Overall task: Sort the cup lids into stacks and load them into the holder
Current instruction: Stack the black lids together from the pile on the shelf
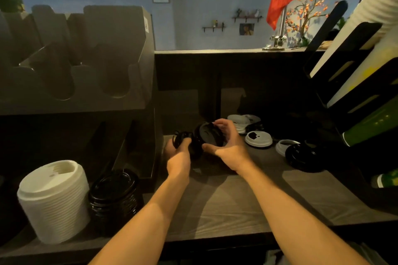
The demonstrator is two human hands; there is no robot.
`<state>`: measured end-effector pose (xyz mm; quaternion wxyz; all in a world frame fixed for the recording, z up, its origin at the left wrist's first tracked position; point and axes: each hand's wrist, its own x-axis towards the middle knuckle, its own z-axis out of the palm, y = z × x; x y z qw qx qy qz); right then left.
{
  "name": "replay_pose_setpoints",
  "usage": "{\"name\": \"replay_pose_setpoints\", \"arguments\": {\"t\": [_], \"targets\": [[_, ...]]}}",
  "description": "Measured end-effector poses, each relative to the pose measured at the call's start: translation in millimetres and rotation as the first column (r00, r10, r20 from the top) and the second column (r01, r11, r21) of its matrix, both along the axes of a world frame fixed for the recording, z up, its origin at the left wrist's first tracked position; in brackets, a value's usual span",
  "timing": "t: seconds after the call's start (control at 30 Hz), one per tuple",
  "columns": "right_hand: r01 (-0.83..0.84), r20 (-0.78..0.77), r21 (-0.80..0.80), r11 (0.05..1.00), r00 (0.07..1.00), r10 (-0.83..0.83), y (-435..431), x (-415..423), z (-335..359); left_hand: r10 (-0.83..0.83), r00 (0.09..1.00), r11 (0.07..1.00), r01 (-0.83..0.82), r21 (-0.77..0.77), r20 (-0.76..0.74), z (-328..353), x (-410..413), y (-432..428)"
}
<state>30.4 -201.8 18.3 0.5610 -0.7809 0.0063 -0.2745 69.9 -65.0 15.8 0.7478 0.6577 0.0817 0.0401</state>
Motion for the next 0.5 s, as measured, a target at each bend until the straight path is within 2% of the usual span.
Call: {"name": "replay_pose_setpoints", "arguments": {"t": [0.1,0.27,0.43,0.5], "targets": [[-0.116,0.049,0.045,0.992,0.992,0.114,1.4,6.4,-0.3,-0.028,0.998,0.991,0.021,-0.13,-0.056,0.5,6.1,-1.1],[-0.04,-0.009,0.029,0.999,0.999,0.04,-1.4,9.4,-0.9,-0.033,0.983,0.976,-0.007,-0.216,-0.181,-0.8,7.0,-1.2],[0.085,-0.021,-0.149,0.985,0.996,-0.089,-0.4,-12.0,-4.2,0.018,0.999,0.993,-0.024,-0.113,-0.048,0.3,1.7,1.9],[0.104,0.015,-0.17,0.98,0.995,-0.102,7.0,-26.1,-1.6,-0.007,0.997,0.991,-0.002,-0.133,-0.071,1.3,-9.2,6.9]]}}
